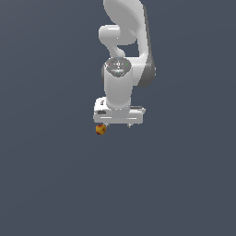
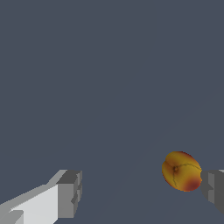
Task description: Pick up the object and move it to a goal position.
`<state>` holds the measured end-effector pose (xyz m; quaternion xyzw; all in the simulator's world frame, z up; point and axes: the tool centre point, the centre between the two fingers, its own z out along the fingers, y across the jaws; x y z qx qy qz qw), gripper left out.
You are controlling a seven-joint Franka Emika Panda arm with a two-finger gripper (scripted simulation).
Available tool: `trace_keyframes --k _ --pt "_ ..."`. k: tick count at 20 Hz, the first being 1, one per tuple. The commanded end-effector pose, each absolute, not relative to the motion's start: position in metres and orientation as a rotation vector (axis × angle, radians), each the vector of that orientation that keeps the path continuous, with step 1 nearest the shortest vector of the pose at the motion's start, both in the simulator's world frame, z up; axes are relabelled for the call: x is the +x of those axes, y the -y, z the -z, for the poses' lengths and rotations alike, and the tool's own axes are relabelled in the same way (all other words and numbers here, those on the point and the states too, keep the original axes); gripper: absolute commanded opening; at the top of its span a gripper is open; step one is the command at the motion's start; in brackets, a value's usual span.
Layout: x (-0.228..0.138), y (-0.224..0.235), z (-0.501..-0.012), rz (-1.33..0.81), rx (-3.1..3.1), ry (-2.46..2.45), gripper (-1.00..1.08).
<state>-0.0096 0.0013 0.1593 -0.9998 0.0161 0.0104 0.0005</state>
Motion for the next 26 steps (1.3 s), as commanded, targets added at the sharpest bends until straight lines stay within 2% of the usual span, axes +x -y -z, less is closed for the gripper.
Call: trace_keyframes --k 1,8,14,26 --pt "-0.010 -0.001 -0.159 -0.033 -3.140 -0.051 1.00" --pt "-0.002 0.025 -0.177 0.030 -3.130 -0.162 1.00" --pt "-0.003 0.028 -0.175 0.032 -3.129 -0.177 1.00" --pt "-0.039 0.069 -0.119 0.013 -3.104 -0.436 1.00"
